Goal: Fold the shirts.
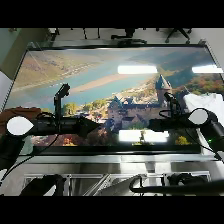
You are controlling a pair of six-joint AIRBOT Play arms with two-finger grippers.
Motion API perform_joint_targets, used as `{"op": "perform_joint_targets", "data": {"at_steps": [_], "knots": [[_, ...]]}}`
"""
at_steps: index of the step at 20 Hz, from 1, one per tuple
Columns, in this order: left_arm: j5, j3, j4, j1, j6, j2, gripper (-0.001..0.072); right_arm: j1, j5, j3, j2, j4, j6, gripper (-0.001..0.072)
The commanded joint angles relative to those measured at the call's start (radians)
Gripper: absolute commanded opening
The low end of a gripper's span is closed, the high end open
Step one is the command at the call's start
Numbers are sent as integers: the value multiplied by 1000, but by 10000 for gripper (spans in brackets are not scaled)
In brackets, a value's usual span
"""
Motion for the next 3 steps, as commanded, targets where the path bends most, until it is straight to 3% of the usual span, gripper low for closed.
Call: {"op": "perform_joint_targets", "data": {"at_steps": [1,3], "knots": [[10,-10,0,0,1,37,16,2,-1,-2,1,6,0,20],[10,-10,0,0,1,54,16,2,-1,-2,1,6,0,20]]}}
